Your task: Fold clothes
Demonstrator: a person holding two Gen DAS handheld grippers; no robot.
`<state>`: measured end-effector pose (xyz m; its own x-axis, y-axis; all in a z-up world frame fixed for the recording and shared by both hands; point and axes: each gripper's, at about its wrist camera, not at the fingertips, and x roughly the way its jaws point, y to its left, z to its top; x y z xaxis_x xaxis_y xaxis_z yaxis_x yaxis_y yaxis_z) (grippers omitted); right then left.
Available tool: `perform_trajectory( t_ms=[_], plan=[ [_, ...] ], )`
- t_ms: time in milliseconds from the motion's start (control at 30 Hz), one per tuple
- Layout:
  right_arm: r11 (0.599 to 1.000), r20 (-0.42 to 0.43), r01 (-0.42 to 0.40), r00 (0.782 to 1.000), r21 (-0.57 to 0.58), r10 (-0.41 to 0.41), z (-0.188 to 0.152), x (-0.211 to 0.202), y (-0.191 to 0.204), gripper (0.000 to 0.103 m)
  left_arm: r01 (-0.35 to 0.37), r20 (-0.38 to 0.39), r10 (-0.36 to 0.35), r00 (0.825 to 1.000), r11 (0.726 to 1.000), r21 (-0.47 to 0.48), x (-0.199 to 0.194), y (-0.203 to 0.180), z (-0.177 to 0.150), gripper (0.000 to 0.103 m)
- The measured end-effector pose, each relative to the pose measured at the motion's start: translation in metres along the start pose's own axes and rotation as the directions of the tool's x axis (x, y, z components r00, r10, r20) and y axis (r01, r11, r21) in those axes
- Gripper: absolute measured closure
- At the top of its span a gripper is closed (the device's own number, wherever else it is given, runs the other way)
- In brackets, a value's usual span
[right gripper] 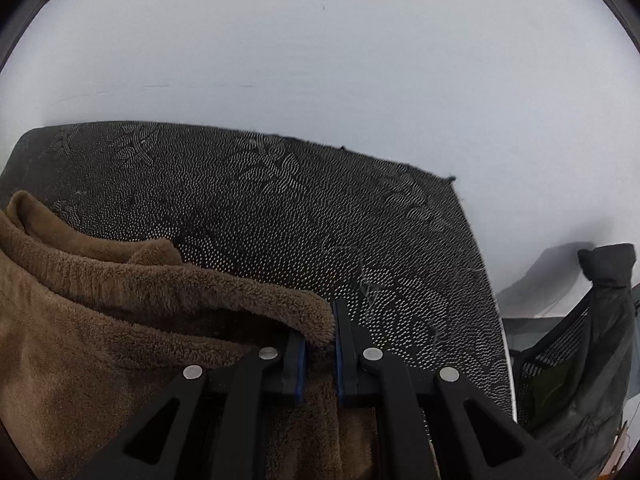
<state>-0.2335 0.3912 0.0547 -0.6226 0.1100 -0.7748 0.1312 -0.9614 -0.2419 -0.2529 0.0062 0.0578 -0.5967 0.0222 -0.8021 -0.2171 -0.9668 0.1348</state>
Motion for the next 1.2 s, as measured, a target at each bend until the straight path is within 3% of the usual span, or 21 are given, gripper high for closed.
perform_trajectory(
  t_ms=[100,167,267,367,533,633,700,800,967,1133,1200],
  plan=[
    [1.000,-0.012,0.031,0.999,0.004,-0.031,-0.001,-0.004,-0.002,0.057,0.036,-0.024,-0.038,0.999,0.998,-0.047,0.001,0.011,0.000,0.018],
    [0.998,-0.010,0.030,1.000,0.046,-0.029,-0.001,-0.008,-0.012,0.023,0.081,-0.042,-0.086,0.995,0.992,-0.099,0.000,0.021,-0.002,0.017],
    [0.982,0.001,-0.079,0.997,0.172,0.080,-0.004,-0.022,-0.038,0.022,0.187,-0.064,-0.204,0.977,0.961,-0.202,-0.004,0.039,-0.007,0.016],
    [0.965,0.023,-0.137,0.991,0.224,0.135,-0.009,-0.037,-0.050,0.022,0.307,-0.068,-0.341,0.938,0.904,-0.297,-0.010,0.050,-0.011,0.016],
    [0.970,0.042,-0.138,0.990,0.199,0.132,-0.017,-0.058,-0.050,0.022,0.340,-0.050,-0.367,0.929,0.898,-0.279,-0.033,0.045,-0.011,0.016],
    [0.960,0.021,-0.177,0.984,0.217,0.177,-0.017,-0.056,-0.050,0.022,0.341,-0.045,-0.367,0.929,0.896,-0.283,-0.040,0.046,-0.009,0.015],
    [0.954,-0.015,-0.213,0.975,0.211,0.221,-0.018,-0.052,-0.047,0.022,0.326,-0.045,-0.352,0.935,0.904,-0.278,-0.044,0.045,-0.011,0.015],
    [0.972,0.000,-0.179,0.983,0.149,0.182,-0.023,-0.062,-0.040,0.022,0.310,-0.056,-0.331,0.942,0.923,-0.229,-0.052,0.041,-0.016,0.015],
    [0.974,0.030,-0.217,0.976,0.068,0.216,-0.026,-0.071,-0.031,0.022,0.282,-0.077,-0.301,0.951,0.940,-0.193,-0.047,0.038,-0.015,0.015],
    [0.968,0.058,-0.251,0.966,-0.015,0.252,-0.029,-0.081,-0.022,0.022,0.365,-0.010,-0.377,0.926,0.904,-0.224,-0.034,0.042,-0.003,0.015],
    [0.968,0.061,-0.247,0.966,-0.052,0.250,-0.030,-0.079,-0.018,0.022,0.375,-0.005,-0.383,0.924,0.907,-0.190,-0.030,0.037,0.002,0.015]
  ],
)
